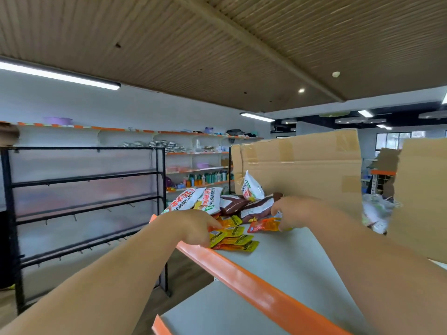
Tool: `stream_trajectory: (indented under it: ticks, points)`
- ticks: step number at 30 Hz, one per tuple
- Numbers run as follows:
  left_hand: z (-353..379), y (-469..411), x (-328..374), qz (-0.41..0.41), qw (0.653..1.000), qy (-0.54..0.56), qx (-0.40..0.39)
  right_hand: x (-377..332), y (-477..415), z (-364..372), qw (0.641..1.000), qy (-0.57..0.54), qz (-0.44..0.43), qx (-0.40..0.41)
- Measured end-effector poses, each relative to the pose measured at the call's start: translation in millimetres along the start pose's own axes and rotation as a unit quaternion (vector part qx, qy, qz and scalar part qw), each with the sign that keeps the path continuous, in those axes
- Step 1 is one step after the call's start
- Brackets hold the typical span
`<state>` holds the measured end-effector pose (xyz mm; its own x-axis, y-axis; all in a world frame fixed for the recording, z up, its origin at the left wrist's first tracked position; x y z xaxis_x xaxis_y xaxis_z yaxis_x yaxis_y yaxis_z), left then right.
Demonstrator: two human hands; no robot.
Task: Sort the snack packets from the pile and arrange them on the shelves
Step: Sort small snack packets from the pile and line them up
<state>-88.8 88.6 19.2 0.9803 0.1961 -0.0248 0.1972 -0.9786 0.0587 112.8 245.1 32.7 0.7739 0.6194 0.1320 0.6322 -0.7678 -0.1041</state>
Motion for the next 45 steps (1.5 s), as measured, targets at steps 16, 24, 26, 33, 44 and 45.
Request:
stream_trajectory:
  ticks: [16, 24, 26, 33, 44, 45]
  points:
    - [1, -34, -45, 0.130, 0.990, -0.052, 0.022, -49, -9, 17, 0.996, -0.011, 0.086, -0.005]
    - [-14, -51, -51, 0.221, 0.956, -0.018, 0.190, -34, 23, 2, 0.984, -0.017, 0.172, 0.038]
    - [-30, -48, -48, 0.254, 0.933, 0.051, 0.251, -30, 33, -6, 0.982, -0.012, 0.180, 0.056]
    - [-34, -54, 20, 0.360, 0.829, 0.210, 0.372, 6, 77, -17, 0.949, -0.086, 0.295, 0.073]
    - [9, -70, 112, 0.300, 0.949, 0.080, 0.056, 36, 133, -6, 0.938, -0.090, 0.316, -0.108]
    - [12, -71, 121, 0.297, 0.951, 0.067, 0.055, 32, 132, -6, 0.942, -0.088, 0.301, -0.116]
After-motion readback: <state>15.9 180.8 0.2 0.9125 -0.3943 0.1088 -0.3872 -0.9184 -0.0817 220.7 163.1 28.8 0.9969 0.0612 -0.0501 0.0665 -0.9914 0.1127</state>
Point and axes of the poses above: each hand's wrist, its own y-axis away from the middle knuckle, its own z-axis out of the palm, x = y × z, the point moved 2 cm from there along -y, towards the middle knuckle, and after that the axes turned 5 degrees about x, right-handed, at the moved point
